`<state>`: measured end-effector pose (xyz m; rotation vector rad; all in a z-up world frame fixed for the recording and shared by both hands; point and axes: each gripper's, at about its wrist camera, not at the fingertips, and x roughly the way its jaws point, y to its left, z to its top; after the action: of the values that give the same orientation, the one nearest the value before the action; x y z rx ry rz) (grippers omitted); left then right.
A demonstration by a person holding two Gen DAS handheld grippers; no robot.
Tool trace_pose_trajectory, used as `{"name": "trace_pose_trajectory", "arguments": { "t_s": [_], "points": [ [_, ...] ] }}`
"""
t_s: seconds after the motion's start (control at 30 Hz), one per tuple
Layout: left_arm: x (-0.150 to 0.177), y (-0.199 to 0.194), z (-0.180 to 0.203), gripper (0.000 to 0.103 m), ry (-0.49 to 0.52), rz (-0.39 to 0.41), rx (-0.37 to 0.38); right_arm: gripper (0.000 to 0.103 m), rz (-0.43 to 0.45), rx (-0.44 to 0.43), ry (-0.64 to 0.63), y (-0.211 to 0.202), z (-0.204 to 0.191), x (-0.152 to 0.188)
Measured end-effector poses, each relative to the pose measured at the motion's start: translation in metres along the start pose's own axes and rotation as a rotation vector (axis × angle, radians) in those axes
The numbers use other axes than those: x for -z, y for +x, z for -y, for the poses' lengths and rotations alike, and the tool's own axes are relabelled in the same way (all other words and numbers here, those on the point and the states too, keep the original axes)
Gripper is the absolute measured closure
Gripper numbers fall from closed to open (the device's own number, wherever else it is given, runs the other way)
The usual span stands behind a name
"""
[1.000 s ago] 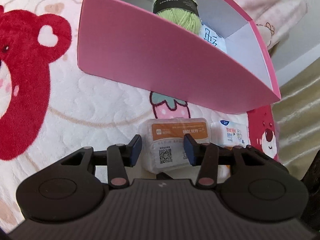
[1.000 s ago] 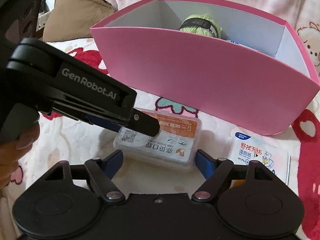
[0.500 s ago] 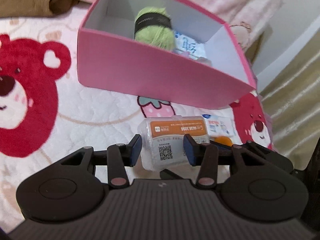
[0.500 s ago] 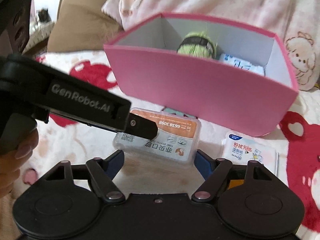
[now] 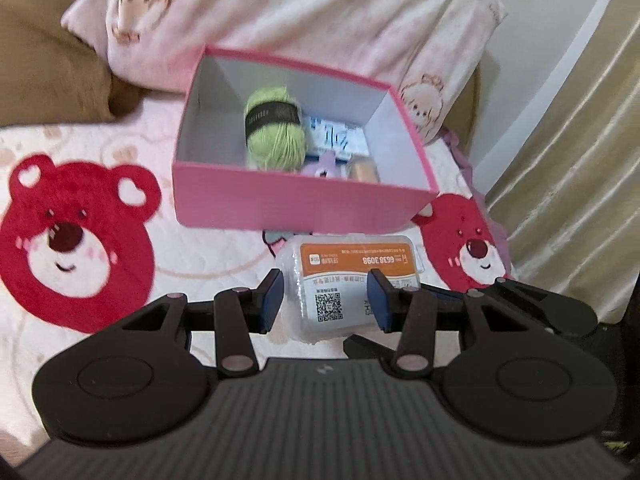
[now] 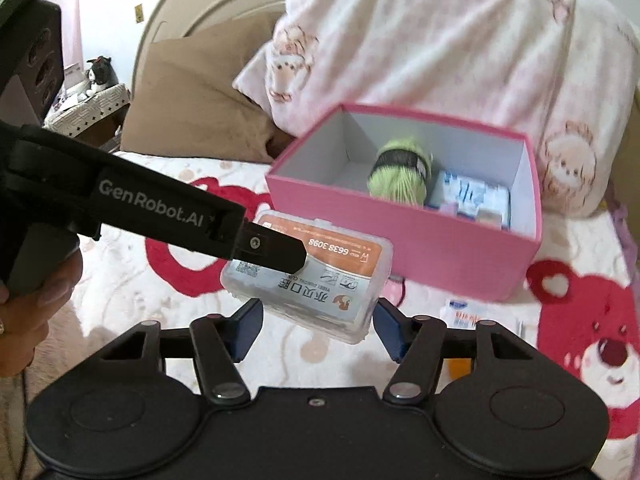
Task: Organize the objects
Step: 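Lift the card box with the left gripper and carry it over the pink box, then lower the card box into the pink box and open the left gripper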
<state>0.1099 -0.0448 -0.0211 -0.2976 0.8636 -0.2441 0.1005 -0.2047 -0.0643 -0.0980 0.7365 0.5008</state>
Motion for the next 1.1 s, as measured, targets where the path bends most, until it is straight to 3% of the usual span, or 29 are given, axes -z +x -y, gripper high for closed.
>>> {"name": "trace_pose_trajectory", "arguments": {
  "t_s": [0.37,0.67,0.83,1.0,1.1],
  "points": [
    [-0.024,-0.046,0.016,0.059,0.062,0.046,-0.013,0.04,0.039,0.01,-0.016,-0.036,-0.016,-0.032],
    [-0.059,-0.05,0.015,0.059,0.079,0.072,-0.012,0.04,0.062,0.011,-0.016,-0.036,-0.007,-0.068],
    [-0.088,-0.031,0.007,0.059,0.064,0.072,-0.018,0.04,0.059,-0.003,0.008,-0.012,0.011,-0.093],
    [-0.12,0.022,-0.013,0.059,-0.016,0.036,-0.037,0.04,0.023,-0.02,0.085,0.035,0.044,-0.112],
    [-0.137,0.053,-0.023,0.059,-0.026,0.012,-0.073,0.04,0.0,-0.073,0.165,0.064,0.07,-0.118]
  ]
}}
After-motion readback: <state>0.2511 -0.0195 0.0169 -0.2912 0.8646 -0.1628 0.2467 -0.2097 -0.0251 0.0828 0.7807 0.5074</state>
